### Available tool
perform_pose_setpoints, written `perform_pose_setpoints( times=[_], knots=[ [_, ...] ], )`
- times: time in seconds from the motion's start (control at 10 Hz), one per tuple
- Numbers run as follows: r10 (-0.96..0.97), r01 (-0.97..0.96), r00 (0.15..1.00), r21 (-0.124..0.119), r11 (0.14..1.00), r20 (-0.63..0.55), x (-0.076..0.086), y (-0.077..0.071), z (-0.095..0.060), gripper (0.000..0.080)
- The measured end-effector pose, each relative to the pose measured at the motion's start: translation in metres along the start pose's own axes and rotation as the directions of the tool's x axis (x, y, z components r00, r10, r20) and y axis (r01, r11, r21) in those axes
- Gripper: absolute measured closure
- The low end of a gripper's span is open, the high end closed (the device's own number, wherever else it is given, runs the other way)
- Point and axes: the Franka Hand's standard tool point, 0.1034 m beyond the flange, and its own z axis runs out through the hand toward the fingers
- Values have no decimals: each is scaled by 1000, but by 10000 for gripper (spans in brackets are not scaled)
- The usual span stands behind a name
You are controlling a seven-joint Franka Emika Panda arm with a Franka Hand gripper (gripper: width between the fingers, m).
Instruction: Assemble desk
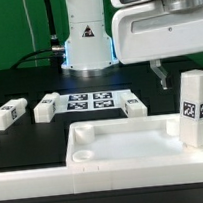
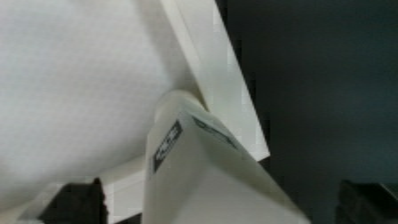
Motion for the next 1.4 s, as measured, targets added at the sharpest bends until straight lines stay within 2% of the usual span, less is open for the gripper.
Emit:
perform_pose_setpoints(
  times=[0.3,0.5,0.7,0.9,1.0,1.1,1.2,1.3,1.4],
  knots=[
    [-275,275,961,-41,961,-2,0,1,0,151],
    [-436,435,900,-58,898,3,1,1,0,151],
    [-564,563,826,-88,822,12,1,-2,0,151],
    [-605,604,796,-87,792,17,0,-3,1,151],
    [-605,604,796,-87,793,17,0,-3,1,245],
    [-605,604,796,-87,793,17,0,-2,1,245],
    [-605,604,796,-87,793,17,1,-2,1,444],
    [-601,600,799,-88,795,17,1,-1,0,507],
    [-590,589,807,-89,804,16,1,0,0,507]
  ],
)
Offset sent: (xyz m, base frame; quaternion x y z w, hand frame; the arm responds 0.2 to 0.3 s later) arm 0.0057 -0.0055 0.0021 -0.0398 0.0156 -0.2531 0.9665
